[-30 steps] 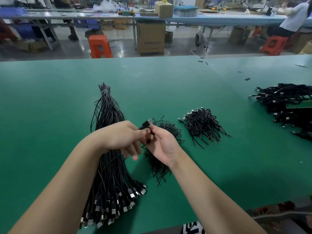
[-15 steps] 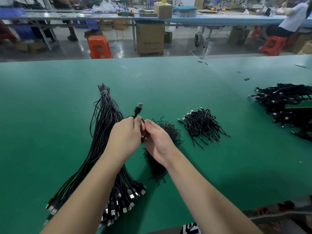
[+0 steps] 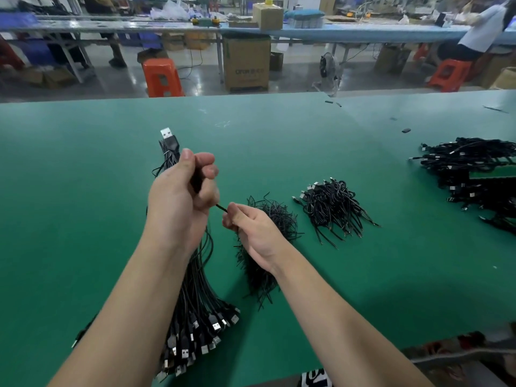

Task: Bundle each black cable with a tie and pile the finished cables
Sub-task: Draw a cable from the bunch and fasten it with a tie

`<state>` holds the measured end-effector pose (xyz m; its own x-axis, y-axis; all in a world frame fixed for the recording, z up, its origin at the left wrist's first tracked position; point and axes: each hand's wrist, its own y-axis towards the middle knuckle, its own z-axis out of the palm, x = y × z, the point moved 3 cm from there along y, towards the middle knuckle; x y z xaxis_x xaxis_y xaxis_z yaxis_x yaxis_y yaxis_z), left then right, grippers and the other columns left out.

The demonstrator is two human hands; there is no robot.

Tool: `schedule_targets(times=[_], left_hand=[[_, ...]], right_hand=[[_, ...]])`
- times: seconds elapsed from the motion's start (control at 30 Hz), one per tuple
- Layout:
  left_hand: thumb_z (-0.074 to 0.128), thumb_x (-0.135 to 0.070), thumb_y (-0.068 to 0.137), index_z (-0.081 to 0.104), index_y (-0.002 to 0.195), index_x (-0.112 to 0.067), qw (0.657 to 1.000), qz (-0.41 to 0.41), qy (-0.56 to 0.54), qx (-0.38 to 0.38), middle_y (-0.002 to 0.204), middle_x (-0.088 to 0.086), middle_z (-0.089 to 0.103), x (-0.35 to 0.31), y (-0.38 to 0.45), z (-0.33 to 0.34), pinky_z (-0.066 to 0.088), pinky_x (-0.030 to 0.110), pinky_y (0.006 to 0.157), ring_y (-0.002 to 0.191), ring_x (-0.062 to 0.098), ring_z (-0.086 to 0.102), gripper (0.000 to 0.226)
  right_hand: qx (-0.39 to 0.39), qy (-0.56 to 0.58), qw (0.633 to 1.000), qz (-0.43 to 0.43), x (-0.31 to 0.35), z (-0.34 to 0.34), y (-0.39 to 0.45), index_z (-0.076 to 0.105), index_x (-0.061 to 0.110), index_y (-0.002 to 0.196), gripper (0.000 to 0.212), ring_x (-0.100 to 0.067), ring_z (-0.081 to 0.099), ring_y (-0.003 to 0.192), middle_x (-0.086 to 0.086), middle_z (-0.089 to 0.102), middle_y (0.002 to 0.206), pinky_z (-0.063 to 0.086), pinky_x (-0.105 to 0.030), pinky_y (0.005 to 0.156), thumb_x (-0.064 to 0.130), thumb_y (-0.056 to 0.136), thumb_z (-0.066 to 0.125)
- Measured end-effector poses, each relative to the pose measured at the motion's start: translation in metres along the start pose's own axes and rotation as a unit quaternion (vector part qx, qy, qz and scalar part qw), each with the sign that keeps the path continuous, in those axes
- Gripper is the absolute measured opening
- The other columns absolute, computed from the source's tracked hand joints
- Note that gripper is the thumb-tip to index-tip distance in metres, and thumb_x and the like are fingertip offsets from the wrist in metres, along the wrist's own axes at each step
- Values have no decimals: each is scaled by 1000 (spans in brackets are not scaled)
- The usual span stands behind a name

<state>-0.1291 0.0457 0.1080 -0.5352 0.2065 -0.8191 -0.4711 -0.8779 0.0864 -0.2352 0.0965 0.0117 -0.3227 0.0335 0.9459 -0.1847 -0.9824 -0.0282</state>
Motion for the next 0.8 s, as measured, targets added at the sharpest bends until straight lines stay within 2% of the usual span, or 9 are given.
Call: schedule_targets(times=[0.1, 0.2, 0.27, 0.3, 0.4, 0.5, 0.57, 0.7, 0.8], left_hand=[[42, -26, 104, 73, 73, -17, 989, -29, 86, 114, 60, -2, 53, -12, -4, 1, 25, 20, 43, 44, 9, 28, 45], [46, -30, 99, 75, 76, -9, 934, -87, 252, 238, 58, 7, 61, -12, -13, 0, 18, 22, 43, 41, 12, 25, 43], [49, -32, 99, 76, 83, -5, 876, -136, 367, 282, 68, 14, 70, -6, -19, -1, 19, 18, 40, 39, 11, 26, 42], [49, -32, 101, 76, 84, -5, 840, -154, 434, 285, 71, 13, 73, -2, -21, -1, 22, 18, 38, 39, 12, 28, 42], [45, -35, 104, 74, 81, -13, 735, -135, 628, 219, 69, -3, 75, 7, -22, 1, 42, 24, 41, 40, 18, 46, 44], [40, -40, 104, 71, 84, -13, 704, -69, 697, 120, 56, -6, 70, 10, -20, -1, 56, 34, 58, 52, 18, 66, 46], [40, -39, 105, 70, 87, -12, 714, -18, 696, 81, 64, -5, 73, 16, -18, -4, 55, 35, 65, 63, 13, 70, 44], [45, -29, 106, 70, 89, -14, 899, 25, 433, -57, 89, 2, 77, 23, -8, -17, 59, 33, 64, 73, 12, 75, 34], [43, -28, 108, 71, 94, -9, 961, 31, 260, -84, 89, 8, 78, 30, -8, -19, 60, 28, 70, 84, 22, 76, 36]], right_hand=[[0, 23, 1000, -13, 10, -10, -2, 65, 13, 84, 46, -12, 55, 83, 6, 65, 75, 34, -41, 108, 54, 68, 77], [-15, 12, 999, -39, 26, -13, -2, 63, 0, 90, 75, -25, 50, 91, -16, 56, 87, 36, -51, 103, 67, 61, 82], [-19, -31, 999, -32, 31, -11, -2, 68, 9, 80, 58, -23, 54, 87, -12, 59, 82, 40, -50, 97, 64, 69, 77], [-25, -56, 998, -21, 32, -11, -2, 70, 19, 70, 42, -16, 58, 79, -3, 63, 74, 44, -41, 89, 60, 77, 73], [-59, -117, 991, -20, 34, -13, 0, 67, 29, 59, 41, -6, 54, 66, 13, 58, 63, 39, -30, 78, 58, 86, 61], [-78, -131, 987, -40, 39, -12, -2, 66, 30, 60, 42, -9, 46, 69, 11, 54, 65, 36, -34, 80, 56, 90, 54], [-78, -151, 984, -58, 44, -12, -6, 62, 30, 61, 42, -13, 40, 68, 4, 45, 65, 32, -33, 74, 53, 94, 49], [-32, -169, 981, -85, 46, -3, -18, 52, 27, 68, 38, -10, 34, 62, 9, 39, 64, 30, -23, 62, 44, 102, 45], [-20, -170, 981, -92, 38, 5, -27, 50, 20, 74, 36, 0, 35, 57, 17, 41, 62, 32, -12, 56, 29, 108, 44]])
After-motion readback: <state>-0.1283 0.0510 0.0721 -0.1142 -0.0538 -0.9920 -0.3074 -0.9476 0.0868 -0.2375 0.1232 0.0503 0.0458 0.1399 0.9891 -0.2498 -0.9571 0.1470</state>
